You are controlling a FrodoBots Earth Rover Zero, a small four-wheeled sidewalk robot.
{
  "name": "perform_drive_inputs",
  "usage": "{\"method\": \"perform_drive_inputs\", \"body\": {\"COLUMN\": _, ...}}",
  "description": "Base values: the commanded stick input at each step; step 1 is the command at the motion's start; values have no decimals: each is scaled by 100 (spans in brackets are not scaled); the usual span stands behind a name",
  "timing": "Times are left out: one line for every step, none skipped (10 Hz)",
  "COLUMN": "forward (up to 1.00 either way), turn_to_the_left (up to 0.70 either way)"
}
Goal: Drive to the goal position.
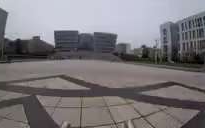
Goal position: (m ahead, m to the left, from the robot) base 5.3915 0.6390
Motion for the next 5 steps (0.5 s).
{"method": "perform_drive_inputs", "body": {"forward": 100, "turn_to_the_left": 0}}
{"method": "perform_drive_inputs", "body": {"forward": 100, "turn_to_the_left": 0}}
{"method": "perform_drive_inputs", "body": {"forward": 100, "turn_to_the_left": 0}}
{"method": "perform_drive_inputs", "body": {"forward": 100, "turn_to_the_left": 0}}
{"method": "perform_drive_inputs", "body": {"forward": 100, "turn_to_the_left": 0}}
